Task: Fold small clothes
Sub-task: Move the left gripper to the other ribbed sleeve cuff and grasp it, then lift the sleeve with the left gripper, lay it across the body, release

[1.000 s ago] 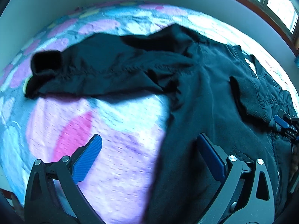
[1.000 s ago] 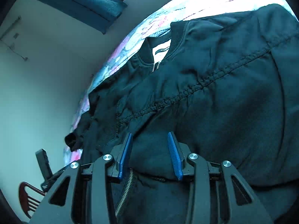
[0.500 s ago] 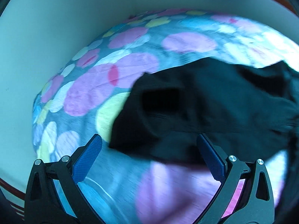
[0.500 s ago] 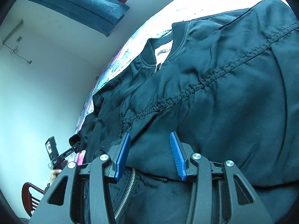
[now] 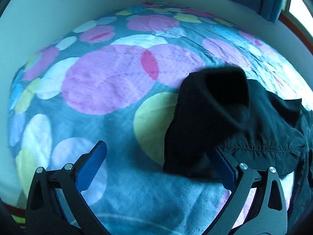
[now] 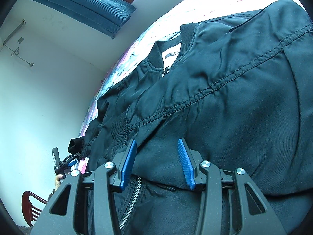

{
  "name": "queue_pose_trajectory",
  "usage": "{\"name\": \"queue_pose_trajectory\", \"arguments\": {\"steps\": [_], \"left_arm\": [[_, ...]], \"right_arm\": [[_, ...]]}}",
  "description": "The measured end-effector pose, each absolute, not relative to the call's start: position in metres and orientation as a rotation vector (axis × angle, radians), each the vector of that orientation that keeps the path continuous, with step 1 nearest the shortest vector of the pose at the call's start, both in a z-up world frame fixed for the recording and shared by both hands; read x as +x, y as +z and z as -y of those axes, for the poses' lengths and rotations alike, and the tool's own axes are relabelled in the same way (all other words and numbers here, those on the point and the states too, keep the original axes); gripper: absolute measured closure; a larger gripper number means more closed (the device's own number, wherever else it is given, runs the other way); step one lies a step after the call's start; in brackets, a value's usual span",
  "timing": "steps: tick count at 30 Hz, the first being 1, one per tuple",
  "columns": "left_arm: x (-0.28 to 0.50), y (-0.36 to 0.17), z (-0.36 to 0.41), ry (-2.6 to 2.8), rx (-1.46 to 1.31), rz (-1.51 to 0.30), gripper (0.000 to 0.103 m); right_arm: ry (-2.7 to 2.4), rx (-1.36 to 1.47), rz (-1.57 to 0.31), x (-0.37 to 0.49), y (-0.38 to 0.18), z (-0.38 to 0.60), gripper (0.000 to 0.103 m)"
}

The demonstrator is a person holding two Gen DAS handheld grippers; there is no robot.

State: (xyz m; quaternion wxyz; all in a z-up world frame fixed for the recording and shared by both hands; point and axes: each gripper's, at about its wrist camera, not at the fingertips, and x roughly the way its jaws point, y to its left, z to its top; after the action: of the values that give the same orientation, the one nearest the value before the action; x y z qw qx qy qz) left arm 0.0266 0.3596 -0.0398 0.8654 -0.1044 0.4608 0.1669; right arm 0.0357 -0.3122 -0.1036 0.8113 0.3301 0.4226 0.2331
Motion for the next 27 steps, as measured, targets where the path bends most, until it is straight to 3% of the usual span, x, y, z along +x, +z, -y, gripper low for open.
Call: {"name": "queue_pose_trajectory", "arguments": {"steps": [11, 16, 20, 27], "left_arm": [[0.072, -0.023, -0.348, 0.427, -0.041, -0.931, 0.003], [0.063, -0.024, -0.375, 0.502, -0.155, -0.930, 0.018], [0.054, -0.030, -0.396, 0.517, -0.275, -0.939, 0.035], [0.055, -0.024, -0.390, 0.463, -0.216, -0.939, 0.065]], "right_arm": [[0.496, 0.698, -0.898, 0.036, -0.103, 0.312, 0.058], [0.496, 0.698, -0.898, 0.036, -0.104, 0.312, 0.058], [0.496, 0.699, -0.897, 0.035, -0.103, 0.311, 0.058], [0.496, 0.699, -0.896, 0.035, -0.103, 0.311, 0.058]]}}
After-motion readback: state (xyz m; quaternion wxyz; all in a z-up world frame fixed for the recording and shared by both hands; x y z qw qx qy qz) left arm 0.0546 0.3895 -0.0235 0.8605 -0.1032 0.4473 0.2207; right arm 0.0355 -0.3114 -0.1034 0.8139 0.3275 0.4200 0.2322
